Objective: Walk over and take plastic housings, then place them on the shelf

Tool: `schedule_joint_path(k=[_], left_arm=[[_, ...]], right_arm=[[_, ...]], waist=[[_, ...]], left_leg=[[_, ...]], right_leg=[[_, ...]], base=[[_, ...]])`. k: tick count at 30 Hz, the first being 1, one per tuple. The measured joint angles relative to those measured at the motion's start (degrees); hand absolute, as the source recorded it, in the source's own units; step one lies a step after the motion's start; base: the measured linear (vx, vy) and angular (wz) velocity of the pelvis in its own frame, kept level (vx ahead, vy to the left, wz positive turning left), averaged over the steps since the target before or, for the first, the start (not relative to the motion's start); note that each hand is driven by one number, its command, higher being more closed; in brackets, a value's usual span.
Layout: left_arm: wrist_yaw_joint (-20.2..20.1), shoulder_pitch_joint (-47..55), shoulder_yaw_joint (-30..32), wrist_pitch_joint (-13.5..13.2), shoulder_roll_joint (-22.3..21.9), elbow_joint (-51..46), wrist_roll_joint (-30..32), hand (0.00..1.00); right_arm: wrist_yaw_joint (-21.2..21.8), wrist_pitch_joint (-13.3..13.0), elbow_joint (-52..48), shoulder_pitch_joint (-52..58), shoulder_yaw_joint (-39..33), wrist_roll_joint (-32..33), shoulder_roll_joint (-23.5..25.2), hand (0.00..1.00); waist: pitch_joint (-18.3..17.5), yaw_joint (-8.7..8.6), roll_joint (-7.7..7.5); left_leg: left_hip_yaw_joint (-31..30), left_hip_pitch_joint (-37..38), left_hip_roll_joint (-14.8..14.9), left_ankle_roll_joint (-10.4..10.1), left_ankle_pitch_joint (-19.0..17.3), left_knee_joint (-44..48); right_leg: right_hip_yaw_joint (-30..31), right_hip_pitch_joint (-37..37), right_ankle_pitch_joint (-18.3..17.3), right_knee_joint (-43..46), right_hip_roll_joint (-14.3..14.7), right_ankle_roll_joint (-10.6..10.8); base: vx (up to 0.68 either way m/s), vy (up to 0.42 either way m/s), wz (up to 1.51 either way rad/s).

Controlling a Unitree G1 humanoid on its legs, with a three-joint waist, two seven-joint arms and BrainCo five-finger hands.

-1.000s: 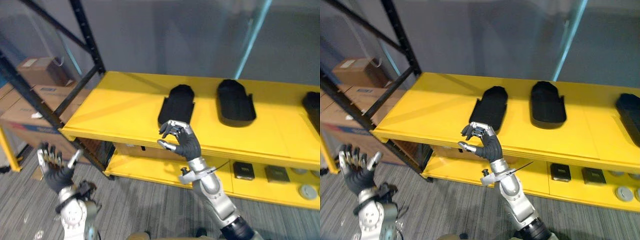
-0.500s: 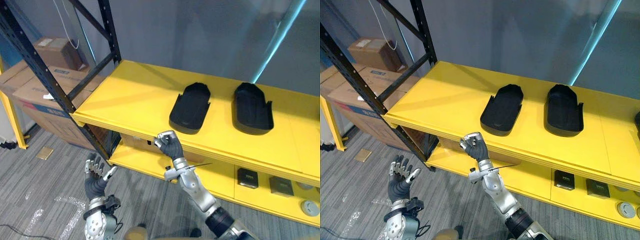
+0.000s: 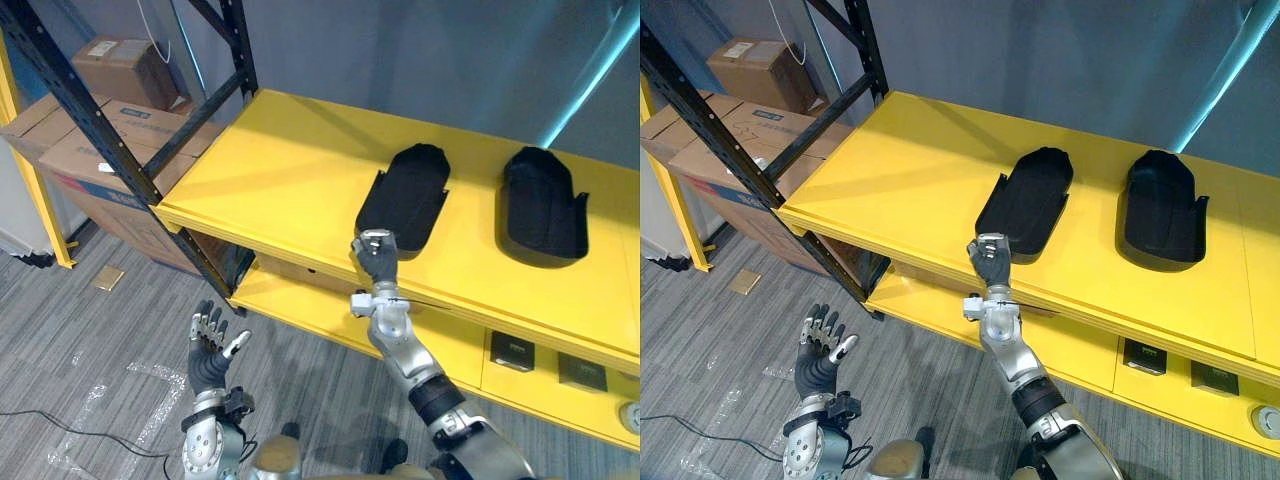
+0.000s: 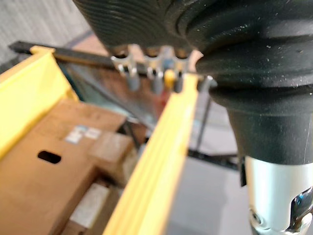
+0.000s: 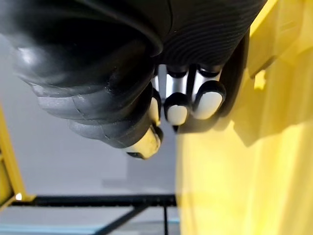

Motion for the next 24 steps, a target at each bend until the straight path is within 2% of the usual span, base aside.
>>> schedule_joint_path(k=[4, 11, 15, 24], left_arm=[[0.0, -1.0, 0.0, -0.1, 0.4, 1.3, -0.5, 0.0], [-0.1, -1.1, -0.3, -0.1, 0.4, 1.3, -0.5, 0.0], [0.0, -1.5, -1.0, -0.2, 0.4, 1.3, -0.5, 0.0], [0.0, -1.9, -1.0, -0.2, 0.4, 1.3, -0.6, 0.0]], right_arm=[[0.0, 1.2, 2.0, -2.8, -2.8, 0.0, -0.4, 1.0], [0.0, 1.4, 5.6, -6.1, -4.9, -1.1, -1.4, 1.0], [0.0, 1.4, 8.5, -10.3, -6.9, -1.2, -2.1, 1.0], [0.0, -0.8, 11.7, -13.2, -8.3, -1.3, -4.3, 1.0]], waist=[[1.4, 0.05, 0.25], [1.9, 0.13, 0.56], [3.7, 0.17, 0.86], [4.8, 0.27, 1.26]], left_leg=[[0.0, 0.0, 0.0, 0.0, 0.0, 0.1], [0.0, 0.1, 0.1, -0.1, 0.1, 0.1], [-0.1, 0.1, 0.2, -0.2, 0.3, 0.2], [-0.8, 0.0, 0.2, -0.3, 0.5, 0.1]], right_leg=[[0.0, 0.0, 0.0, 0.4, 0.0, 0.0], [0.1, 0.1, 0.0, 0.4, 0.1, 0.0], [0.0, 0.1, 0.0, 0.7, 0.2, 0.0], [-0.7, 0.1, -0.5, 1.3, 0.1, -0.1]], base=[[-0.02, 0.007, 0.0], [0.0, 0.001, 0.0], [0.0, 0.0, 0.0], [0.0, 0.006, 0.04]])
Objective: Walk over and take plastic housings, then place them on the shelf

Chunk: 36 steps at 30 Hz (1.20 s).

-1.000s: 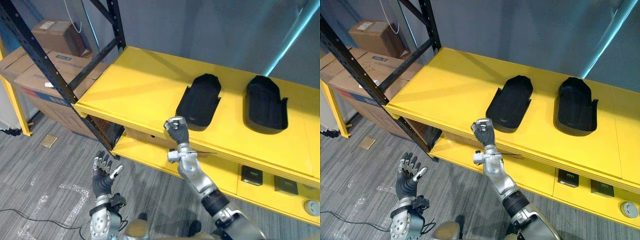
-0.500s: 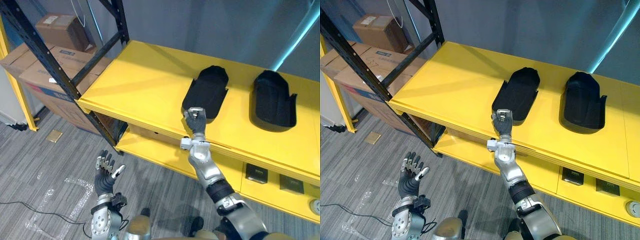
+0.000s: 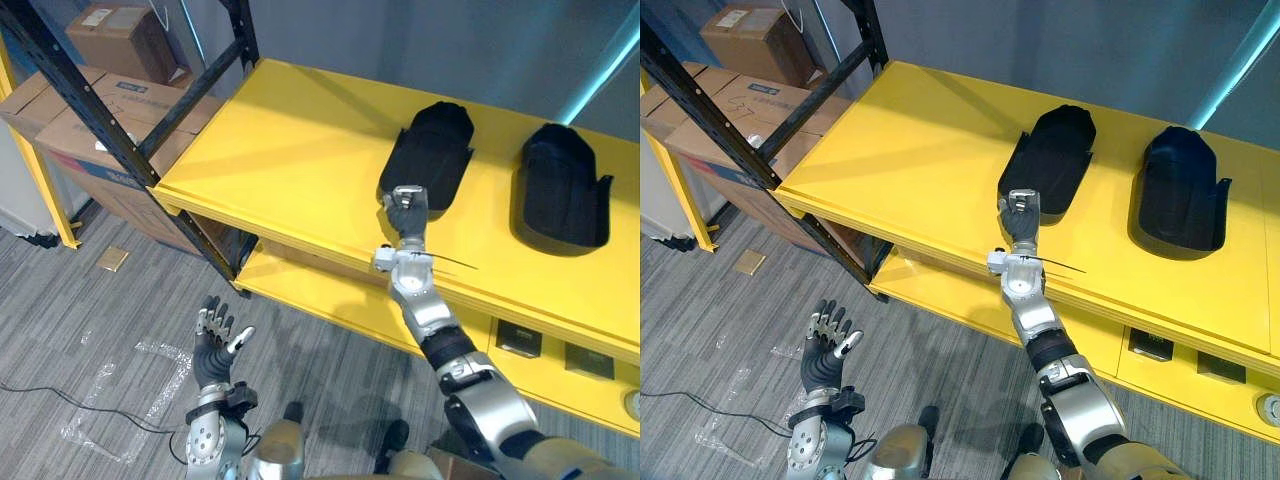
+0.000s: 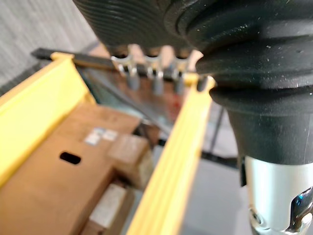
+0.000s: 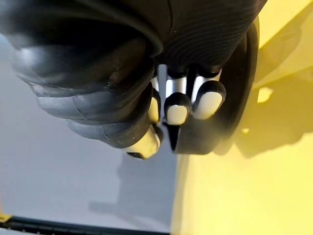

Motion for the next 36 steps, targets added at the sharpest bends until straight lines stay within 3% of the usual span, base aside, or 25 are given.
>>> schedule_joint_path(k=[9, 12, 13, 16, 17, 18, 20, 21, 24, 26, 31, 36], left_arm=[[-0.4, -0.3, -0.4, 0.0, 0.0, 0.0, 0.0, 0.0], [-0.9, -1.0, -0.3, -0.3, 0.0, 0.0, 0.0, 0.0], [-1.4, -1.2, -0.4, -1.0, -0.2, 0.0, 0.1, 0.0], [-2.0, -0.7, -0.5, -2.4, -0.3, -1.8, 0.5, 0.0], [-1.9, -1.0, -0.6, -2.4, -0.2, -4.2, 0.6, 0.0], [-1.9, -1.2, -0.6, -2.4, -0.2, -4.5, 0.6, 0.0], [-1.5, -2.4, -0.9, -2.5, 0.0, -7.6, 1.3, 0.0], [-1.4, -2.9, -1.0, -2.5, 0.0, -7.7, 1.5, 0.0], [-1.2, -4.8, -1.3, -2.5, 0.2, -7.9, 2.8, 0.0], [-1.2, -5.3, -3.2, -2.4, 0.2, -9.0, 3.0, 0.0], [-0.9, -9.1, -8.7, -1.8, 0.2, -10.4, 2.9, 0.0], [0.3, -11.8, -13.2, 0.1, 0.2, -8.9, 2.7, 0.0]], right_arm=[[0.0, 0.3, 1.4, 0.0, 0.5, -2.7, -0.4, 1.0], [0.1, 0.0, -5.7, 2.2, 2.0, -2.5, -0.4, 1.0], [0.6, 0.0, -13.1, 5.3, 3.1, -2.5, -0.1, 0.0], [4.6, 0.0, -34.7, 16.9, 6.3, -2.0, 0.2, 0.0], [6.7, 0.3, -43.7, 24.0, 6.4, -2.0, 0.1, 0.0], [6.7, 0.3, -45.3, 25.6, 6.2, -2.0, 0.0, 0.0], [7.8, 0.5, -54.9, 37.0, 1.8, -1.9, -0.4, 0.0], [7.9, 0.5, -56.3, 39.4, 0.2, -2.0, -0.5, 0.0], [7.9, 0.6, -58.5, 49.5, -7.8, -1.7, -0.4, 0.0], [7.9, 0.6, -59.0, 55.3, -11.5, -0.1, -0.4, 0.0], [7.3, 0.6, -60.1, 66.5, -15.1, 1.7, 1.2, 0.0], [7.5, -0.2, -60.1, 71.9, -19.0, 9.1, 3.3, 0.0]], waist=[[0.3, -0.07, 0.23], [0.3, -0.24, 0.21], [0.2, -0.29, 0.07], [-0.2, -2.72, -0.74], [-0.8, -4.06, -1.72], [-0.9, -4.3, -1.92], [-1.9, -6.53, -3.25], [-2.3, -6.95, -3.58], [-5.1, -10.37, -4.95], [-6.7, -11.85, -5.03], [-7.6, -17.27, -3.3], [-8.2, -20.71, -2.41]], left_leg=[[0.4, 0.1, 0.3, 0.0, 0.0, -0.3], [1.5, 0.5, 0.9, -0.1, 0.0, -0.5], [2.7, 1.7, 1.1, -0.1, 0.0, -1.2], [7.4, 2.6, 1.4, -0.1, -0.1, -1.4], [9.9, 3.8, 1.6, -0.2, -0.2, -2.2], [10.4, 4.1, 1.6, -0.2, -0.3, -2.2], [14.6, 6.4, 2.3, -0.2, -2.0, -2.0], [15.9, 6.8, 2.4, -0.2, -2.4, -1.9], [21.9, 8.9, 3.3, -0.5, -4.6, -1.8], [25.4, 9.5, 3.4, -0.5, -5.3, -1.7], [34.3, 11.7, 3.4, -0.8, -7.3, -0.7], [39.0, 13.1, 3.8, -0.9, -8.3, -0.2]], right_leg=[[0.2, -0.2, -0.2, 0.1, 0.1, 0.1], [0.7, -0.3, -0.1, -0.2, 0.3, 0.1], [1.7, -0.5, -0.1, -0.2, 0.4, 0.1], [3.9, -1.0, -0.1, -0.4, 0.3, 0.1], [6.3, -1.7, 0.0, -0.4, 0.5, 0.2], [6.7, -1.7, 0.0, -0.4, 0.5, 0.2], [10.9, -1.9, 0.2, -0.4, 1.3, 0.4], [12.0, -2.1, 0.2, -0.4, 1.4, 0.4], [17.5, -3.4, 1.0, -1.2, 2.6, 0.6], [21.1, -4.7, 2.2, -2.3, 3.6, 0.7], [29.6, -7.2, 4.6, -3.8, 5.6, 0.9], [34.4, -8.7, 5.7, -3.9, 7.1, 1.0]], base=[[0.0, 0.002, -0.01], [0.03, 0.003, -0.13], [0.09, 0.022, -0.4], [0.07, 0.044, -0.46], [0.04, 0.032, -0.54], [0.05, 0.033, -0.76], [0.03, 0.039, -0.88], [0.02, 0.049, -1.05], [0.02, 0.042, -0.97], [0.04, 0.019, -1.03], [-0.01, 0.011, -0.88], [-0.07, -0.029, -0.59]])
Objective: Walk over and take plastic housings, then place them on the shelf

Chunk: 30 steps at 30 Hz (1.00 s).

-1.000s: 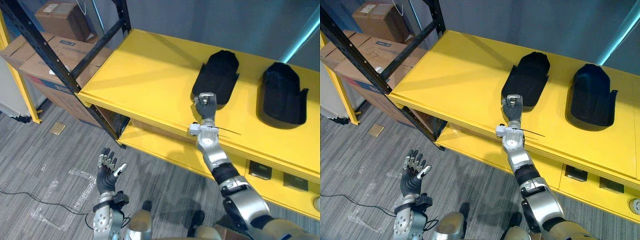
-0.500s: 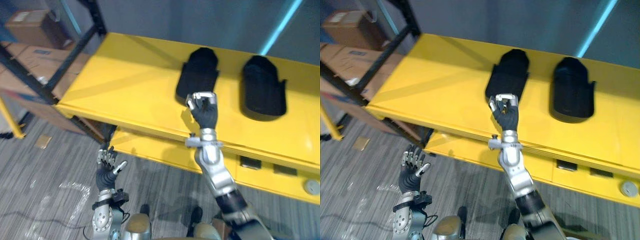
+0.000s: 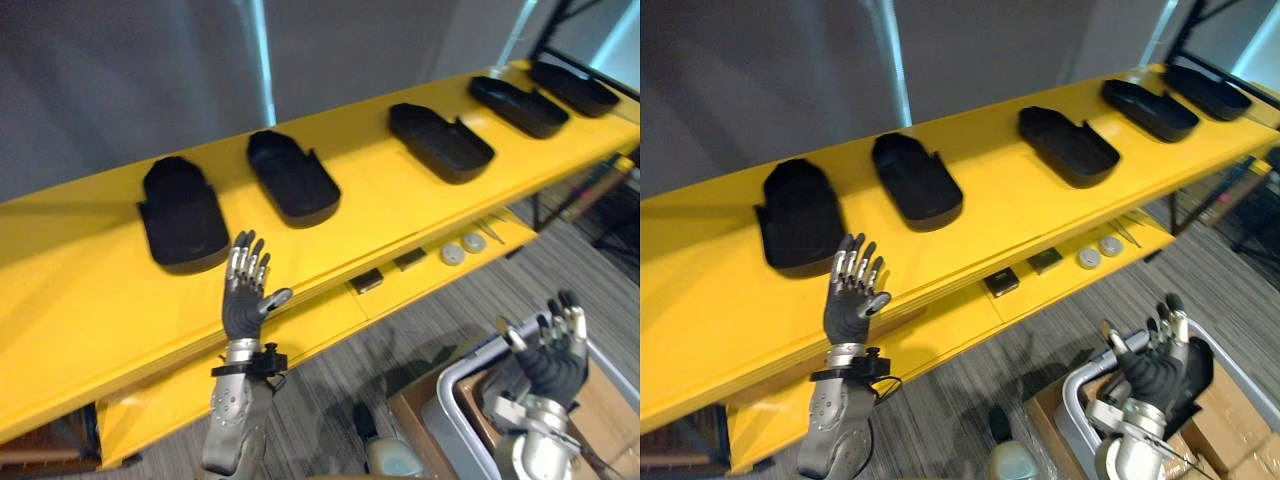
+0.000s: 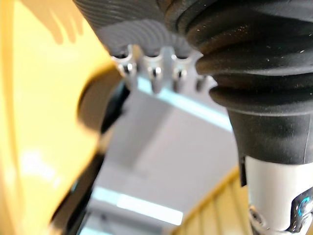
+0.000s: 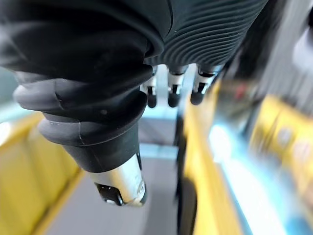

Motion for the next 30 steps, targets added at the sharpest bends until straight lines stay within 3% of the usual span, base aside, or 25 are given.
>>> schedule_joint_path(k=[4, 11, 13, 14, 15, 16, 20, 24, 27, 30], left_arm=[[0.6, -1.4, -3.5, 0.3, 0.2, 1.2, -0.3, 0.0], [3.0, -4.2, -7.7, 0.6, -0.1, 1.4, 0.3, 0.0], [5.6, -3.9, -6.0, 1.0, -0.1, 1.4, 0.3, 0.0], [5.9, -3.7, -5.6, 1.2, -0.1, 1.4, 0.3, 0.0], [6.7, -3.2, -4.2, 1.7, -0.1, 1.3, 0.3, 0.0], [7.1, -1.9, -2.5, 2.4, 0.0, 1.1, 0.3, 0.0], [7.1, 5.0, 1.3, 2.4, 0.0, -1.3, 0.2, 0.0], [5.7, 4.2, 0.0, 1.5, 0.1, -1.4, 0.2, 0.0], [4.4, 1.8, -2.3, -0.3, 0.0, -1.4, 0.3, 0.0], [2.8, 1.2, -2.5, -0.2, 0.0, -1.4, -0.4, 0.0]], right_arm=[[2.2, -2.7, 0.0, 2.7, 0.7, 3.2, 0.7, 0.0], [3.8, -3.7, 4.9, -2.6, 5.4, 1.8, -2.9, 0.0], [5.0, -3.6, 6.5, -6.2, 5.6, 1.3, -4.5, 0.0], [5.3, -3.6, 6.8, -6.9, 5.6, 1.3, -4.9, 0.0], [6.0, -3.6, 7.7, -9.2, 5.7, 1.4, -6.2, 0.0], [6.6, -3.6, 8.6, -11.5, 6.0, 1.4, -7.5, 0.0], [6.6, -3.6, 9.7, -14.9, 9.6, 2.3, -9.5, 0.0], [5.4, -3.1, 10.7, -15.6, 11.4, 2.5, -9.3, 0.0], [2.5, -2.7, 13.5, -15.9, 11.9, 2.5, -7.3, 0.0], [0.3, -2.1, 13.3, -14.3, 12.0, 2.5, -3.3, 0.0]], waist=[[-0.1, -1.62, 0.12], [-1.7, -0.82, 2.65], [-1.9, 1.11, 3.13], [-2.0, 1.27, 3.16], [-2.0, 1.85, 3.17], [-2.0, 2.41, 3.3], [-2.2, 5.39, 3.94], [-2.0, 5.03, 4.37], [-0.1, 4.91, 3.42], [1.1, 5.32, 2.72]], left_leg=[[2.3, 0.4, 0.4, -0.3, -0.5, 0.3], [1.5, -0.3, 1.2, -0.5, -0.3, 2.4], [-8.3, -2.9, 2.3, 2.7, -2.0, 8.4], [-9.5, -3.2, 2.4, 3.0, -2.2, 9.3], [-14.7, -4.6, 2.4, 4.3, -2.5, 12.9], [-19.8, -6.3, 2.1, 6.0, -2.4, 17.1], [-30.7, -9.0, -0.2, 9.0, -0.2, 26.4], [-31.7, -10.8, -0.8, 8.9, -0.3, 26.3], [-32.4, -10.5, -0.5, 6.7, -1.7, 27.3], [-33.6, -9.0, 0.3, 5.6, -6.9, 27.3]], right_leg=[[2.0, -0.7, 0.5, -0.1, 1.0, -0.2], [2.2, -2.1, 0.3, -0.6, 2.1, -0.9], [4.3, -1.9, 0.5, -0.6, 3.4, -1.6], [4.6, -1.9, 0.5, -0.6, 3.5, -1.7], [5.6, -1.7, 0.5, -0.6, 4.0, -2.1], [5.8, -1.5, 0.2, -0.1, 4.3, -2.8], [6.3, -2.1, -0.1, 2.0, 5.4, -4.5], [4.7, -6.9, -2.7, 8.7, 5.4, -4.6], [3.7, -8.7, -4.3, 14.4, 5.8, -3.9], [4.6, -8.6, -2.2, 14.6, 7.3, -1.3]], base=[[-0.11, -0.069, -0.34], [-0.06, -0.095, -0.12], [0.03, -0.155, -0.45], [0.03, -0.131, -0.54], [0.01, -0.072, -0.52], [0.03, -0.077, -0.64], [0.03, 0.001, -0.84], [0.0, 0.019, 0.0], [-0.06, 0.007, 0.19], [-0.18, 0.075, -0.2]])
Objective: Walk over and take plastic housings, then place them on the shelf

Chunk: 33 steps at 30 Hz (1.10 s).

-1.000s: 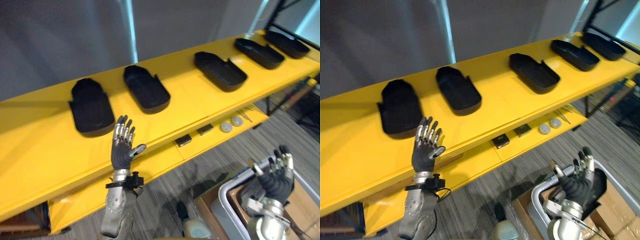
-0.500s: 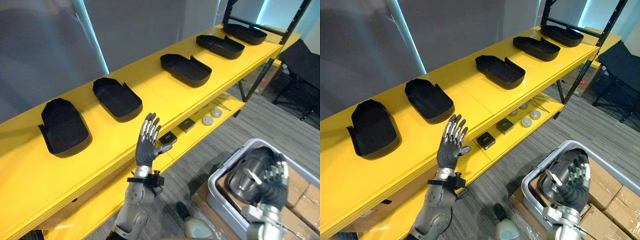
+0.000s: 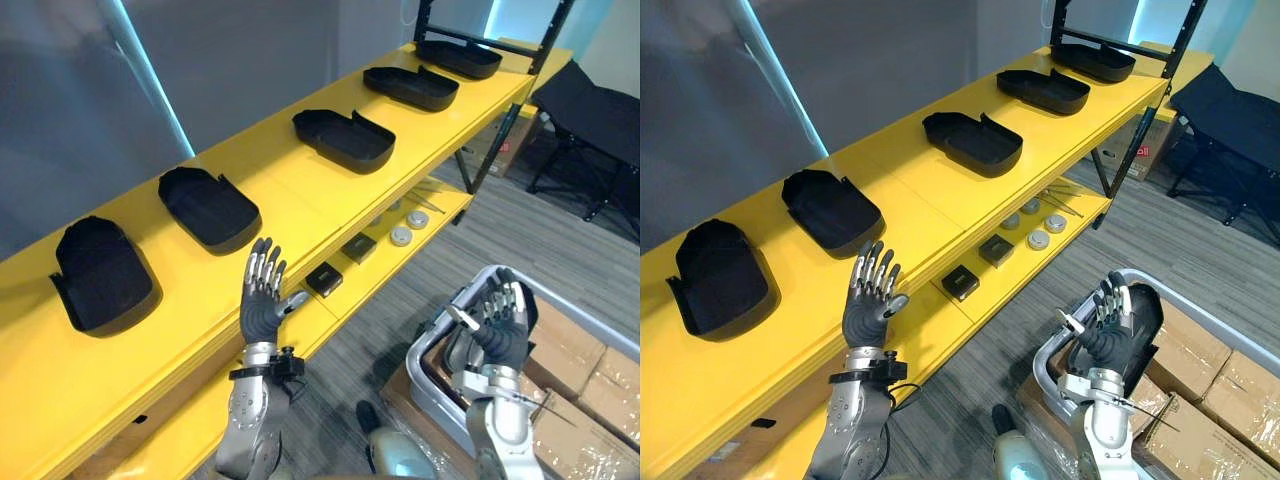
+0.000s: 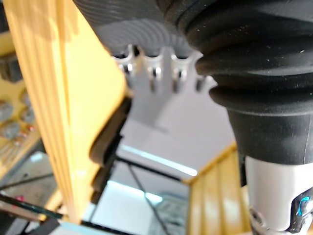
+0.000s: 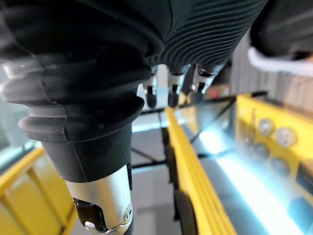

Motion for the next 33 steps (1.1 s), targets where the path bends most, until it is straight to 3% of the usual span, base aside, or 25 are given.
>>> schedule_joint_path(k=[1, 3, 4, 5, 6, 7, 10, 13, 14, 15, 16, 17, 18, 19, 20, 21, 23, 25, 27, 28, 29, 30, 31, 33], left_arm=[[-1.1, 0.3, 0.0, 0.1, 0.1, 0.0, -0.2, 0.0], [-1.3, 1.3, 0.2, 0.6, 0.5, -0.4, -1.4, 0.0], [-1.2, 2.0, 0.5, 0.9, 1.7, -1.5, -1.5, 0.0], [-1.0, 2.5, 1.3, 1.5, 2.2, -1.4, -1.5, 0.0], [-1.0, 2.5, 1.8, 1.9, 2.0, -1.4, -1.6, 0.0], [-1.1, 2.5, 1.8, 1.9, 2.0, -1.4, -1.6, 0.0], [-1.2, 2.4, 1.9, 2.2, 2.2, -1.1, -1.6, 0.0], [-1.2, 2.5, 2.7, 2.6, 2.9, 1.2, -1.6, 0.0], [-1.3, 2.6, 3.1, 2.9, 3.6, 2.3, -1.7, 0.0], [-1.3, 2.7, 3.3, 2.9, 4.1, 2.8, -1.8, 0.0], [-1.3, 2.8, 4.0, 3.0, 5.0, 3.7, -1.7, 0.0], [-1.3, 2.6, 4.3, 3.0, 4.3, 4.5, -1.7, 0.0], [-1.2, 2.7, 4.3, 3.0, 4.0, 4.6, -1.7, 0.0], [-1.2, 2.5, 4.2, 2.9, 2.3, 4.6, -1.6, 0.0], [-1.1, 2.5, 4.0, 2.9, 0.6, 4.7, -1.8, 0.0], [-1.1, 2.4, 3.9, 2.9, 0.0, 4.7, -1.8, 0.0], [-1.2, 2.2, 3.6, 2.8, -0.2, 4.6, -3.8, 0.0], [-1.5, 2.3, 3.0, 2.2, -0.3, 4.9, -4.5, 0.0], [-2.6, 2.2, 2.0, 1.0, -0.4, 5.2, -4.3, 0.0], [-2.6, 2.3, 1.9, 1.0, -0.2, 5.5, -4.4, 0.0], [-2.6, 2.3, 1.9, 1.0, -0.1, 6.0, -4.5, 0.0], [-2.7, 1.9, 2.0, 1.0, 0.0, 6.0, -5.0, 0.0], [-3.2, 1.4, 2.0, 1.0, 0.3, 6.0, -5.9, 0.0], [-3.7, 1.7, 2.1, 1.7, 1.5, 6.1, -6.1, 0.0]], right_arm=[[-0.2, -0.1, 0.0, 1.5, 0.5, 0.0, 1.2, 0.0], [0.3, -0.2, -1.4, 4.7, 1.7, 0.1, 2.5, 0.0], [1.1, -0.2, -3.1, 6.1, 2.7, 0.1, 3.2, 0.0], [2.4, -0.3, -3.7, 6.9, 3.6, 0.2, 3.2, 0.0], [3.2, -0.9, -3.7, 7.6, 4.0, 0.1, 3.0, 0.0], [3.6, -1.3, -3.7, 7.8, 4.1, 0.1, 3.0, 0.0], [2.3, -2.9, -3.3, 6.3, 4.6, -0.1, 2.9, 0.0], [1.9, -2.9, 0.7, 4.3, 4.4, -0.1, 2.9, 0.0], [1.6, -2.9, 1.8, 3.6, 4.4, -0.1, 3.2, 0.0], [1.5, -2.9, 2.2, 3.6, 4.4, -0.1, 3.3, 0.0], [1.5, -2.9, 3.1, 3.7, 4.5, -0.2, 3.7, 0.0], [1.3, -2.8, 3.5, 3.3, 4.3, -0.2, 3.1, 0.0], [1.3, -2.8, 3.5, 3.1, 4.3, -0.5, 2.6, 0.0], [1.2, -2.4, 3.6, 2.2, 4.3, -2.9, 0.3, 0.0], [1.3, -1.7, 4.0, 1.7, 4.2, -3.9, -1.5, 0.0], [1.3, -1.4, 4.1, 1.6, 3.9, -4.0, -2.3, 0.0], [1.3, -0.1, 4.2, 1.6, 1.3, -4.6, -3.3, 0.0], [1.5, 0.1, 4.7, 1.6, -1.8, -4.3, -3.7, 0.0], [2.6, 0.0, 5.6, 0.5, -6.0, -2.9, -5.2, 0.0], [2.7, 0.1, 5.9, 0.2, -6.4, -2.8, -5.3, 0.0], [2.7, 0.1, 6.2, -0.2, -6.3, -3.0, -5.4, 0.0], [2.7, 0.2, 6.7, -0.1, -6.3, -4.2, -4.5, 0.0], [2.3, 0.5, 7.8, -0.2, -5.7, -5.1, -3.7, 0.0], [2.3, 1.5, 10.1, -1.5, -4.3, -6.0, -3.5, 0.0]], waist=[[0.3, 0.25, -0.29], [1.3, 1.51, -1.34], [2.2, 2.63, -2.28], [3.2, 2.51, -1.94], [3.4, 2.56, -1.16], [3.3, 2.65, -1.05], [2.4, 2.62, -0.67], [0.6, 2.7, -0.7], [0.1, 2.71, -1.42], [-0.2, 2.84, -1.93], [-1.0, 2.87, -3.3], [-1.4, 3.18, -2.84], [-1.4, 3.45, -1.77], [-1.9, 3.16, 0.09], [-2.6, 2.49, 1.37], [-2.8, 2.42, 1.68], [-1.9, 2.15, 0.52], [-1.5, 1.63, 1.1], [0.0, 1.58, 3.82], [0.2, 1.76, 4.05], [0.3, 1.63, 3.79], [0.8, 0.97, 2.69], [1.7, 1.22, 1.23], [2.7, 1.73, -0.23]], left_leg=[[0.7, 1.5, -0.2, 0.4, -2.6, -3.0], [4.4, 4.2, -0.8, -0.4, -5.8, -7.6], [7.6, 5.1, -1.2, -1.2, -6.1, -9.3], [11.6, 5.2, 0.1, -1.5, -5.8, -10.0], [14.8, 5.1, 1.7, -1.8, -4.3, -11.0], [15.2, 5.1, 1.9, -1.6, -3.2, -12.1], [17.1, 4.6, 2.5, -1.7, 2.2, -17.8], [18.0, 1.6, 3.5, -3.2, 4.5, -19.5], [18.7, 0.8, 4.0, -4.2, 5.0, -19.1], [19.4, 0.7, 4.3, -4.8, 5.4, -18.9], [19.7, -0.1, 4.9, -5.7, 5.9, -18.1], [19.6, -0.4, 6.6, -7.1, 6.7, -17.8], [19.6, -0.2, 7.9, -7.9, 7.2, -18.0], [20.8, 0.7, 10.7, -9.4, 8.7, -18.3], [20.8, 1.2, 12.0, -9.2, 10.2, -17.9], [20.8, 1.3, 12.3, -8.7, 11.2, -17.3], [19.6, -0.4, 12.4, -5.9, 14.7, -8.4], [17.6, -1.8, 11.5, -5.9, 10.2, -7.0], [15.9, -4.8, 9.2, -4.5, 10.0, -11.7], [15.9, -4.9, 8.5, -5.3, 9.2, -12.6], [13.5, -4.7, 6.1, -7.2, 9.0, -15.6], [13.4, -4.6, 4.5, -7.6, 9.8, -17.3], [14.6, -4.0, 2.6, -7.2, 10.7, -19.2], [15.1, -4.7, 1.5, -6.7, 11.2, -19.0]], right_leg=[[0.7, -0.2, 1.5, -1.0, 0.4, 1.1], [-0.2, 0.5, 8.5, -7.2, 0.0, 3.2], [-3.4, 1.7, 7.3, -11.9, -2.3, 4.5], [-12.0, -0.7, 2.5, -8.1, -3.8, -1.6], [-17.3, -3.2, -0.2, 1.8, -5.0, -4.7], [-18.8, -4.1, -1.4, 6.8, -6.0, -5.4], [-20.1, -2.9, -11.3, 23.8, -12.6, -6.3], [-19.8, -0.1, -12.3, 24.2, -18.0, -6.1], [-19.7, 1.7, -12.0, 22.2, -19.8, -6.1], [-19.8, 2.9, -11.3, 20.4, -20.5, -5.9], [-20.1, 5.5, -8.1, 15.6, -21.0, -5.5], [-22.1, 6.4, -9.8, 12.7, -19.2, -2.7], [-23.2, 6.5, -10.1, 11.6, -18.0, -2.3], [-26.4, 8.1, -12.0, 7.6, -15.7, 1.8], [-26.4, 9.1, -12.6, 6.2, -14.0, 2.5], [-26.4, 9.3, -12.6, 6.2, -13.7, 2.5], [-25.8, 12.8, -13.0, 4.5, -15.4, 1.9], [-26.0, 15.7, -13.0, 2.1, -16.2, 1.9], [-26.3, 16.2, -12.9, 0.4, -16.2, 2.1], [-26.0, 15.9, -12.7, 0.0, -16.4, 2.9], [-26.0, 15.3, -11.9, -1.6, -17.2, 4.8], [-26.1, 15.2, -10.8, -3.2, -18.7, 5.8], [-25.8, 15.2, -9.2, -5.2, -20.4, 6.2], [-25.6, 15.1, -7.4, -7.1, -21.3, 6.6]], base=[[-0.27, 0.115, -0.61], [-0.31, 0.092, -0.93], [-0.34, 0.01, -1.11], [-0.45, 0.01, -1.06], [-0.36, 0.004, -0.78], [-0.32, 0.02, -0.47], [-0.16, -0.035, -0.36], [-0.06, -0.178, -0.48], [-0.01, -0.271, -0.46], [0.02, -0.333, -0.52], [0.05, -0.388, -0.61], [0.05, -0.389, -0.68], [0.08, -0.515, -0.98], [0.11, -0.517, -0.9], [0.12, -0.503, -0.78], [0.12, -0.324, -0.44], [0.09, -0.194, -0.31], [0.03, -0.052, -0.14], [-0.02, 0.088, -0.38], [-0.05, 0.167, -0.4], [-0.04, 0.133, -0.11], [-0.09, 0.193, -0.04], [-0.07, 0.128, -0.03], [-0.09, 0.134, -0.12]])
